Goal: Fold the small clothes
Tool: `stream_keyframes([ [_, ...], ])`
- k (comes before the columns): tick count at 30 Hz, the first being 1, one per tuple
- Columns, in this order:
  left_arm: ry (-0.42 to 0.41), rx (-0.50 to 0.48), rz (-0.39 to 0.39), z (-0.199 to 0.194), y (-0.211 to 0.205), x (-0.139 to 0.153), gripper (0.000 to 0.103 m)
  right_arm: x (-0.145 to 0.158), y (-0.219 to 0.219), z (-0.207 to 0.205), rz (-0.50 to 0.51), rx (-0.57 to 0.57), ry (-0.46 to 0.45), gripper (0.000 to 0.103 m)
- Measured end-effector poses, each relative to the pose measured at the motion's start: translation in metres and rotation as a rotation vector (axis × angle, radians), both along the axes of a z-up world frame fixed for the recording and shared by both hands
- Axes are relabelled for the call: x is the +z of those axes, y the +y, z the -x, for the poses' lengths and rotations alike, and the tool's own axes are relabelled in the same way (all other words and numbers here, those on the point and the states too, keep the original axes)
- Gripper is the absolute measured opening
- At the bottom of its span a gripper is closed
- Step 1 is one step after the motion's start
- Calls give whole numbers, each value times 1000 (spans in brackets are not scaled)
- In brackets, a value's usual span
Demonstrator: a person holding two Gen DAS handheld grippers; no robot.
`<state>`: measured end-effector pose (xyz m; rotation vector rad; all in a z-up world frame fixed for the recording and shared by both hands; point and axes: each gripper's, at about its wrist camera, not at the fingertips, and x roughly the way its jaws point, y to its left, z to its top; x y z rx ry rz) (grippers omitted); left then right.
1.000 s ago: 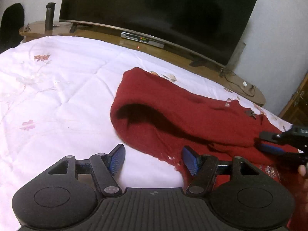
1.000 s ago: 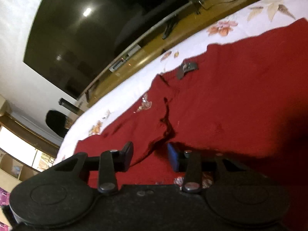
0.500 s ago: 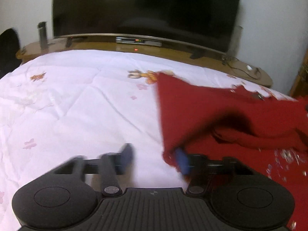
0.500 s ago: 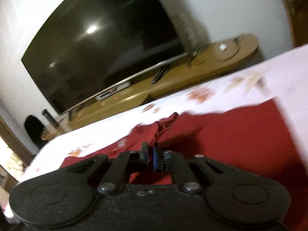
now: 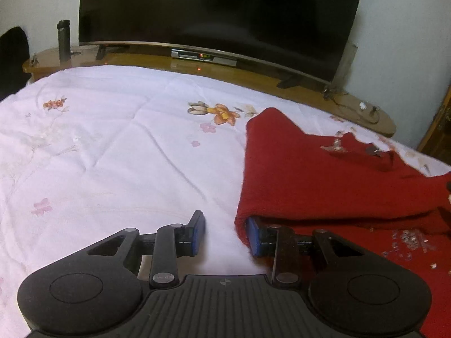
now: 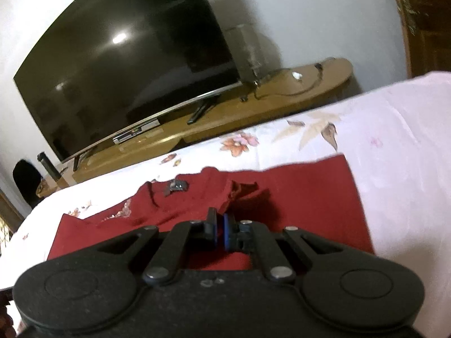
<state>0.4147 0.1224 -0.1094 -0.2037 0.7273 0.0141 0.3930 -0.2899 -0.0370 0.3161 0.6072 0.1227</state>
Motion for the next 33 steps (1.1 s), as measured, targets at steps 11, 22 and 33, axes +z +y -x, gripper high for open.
stream_keyframes([
  [11,9,-58,-93,2,-18,-1,33,1,-13,-20,47,13,-5,6],
  [22,31,-62,-107,-2,-19,1,33,-25,-31,-28,59,6,57,5],
  [33,36,-67,-113,-3,-20,1,33,-13,-36,-2,45,-14,42,5],
])
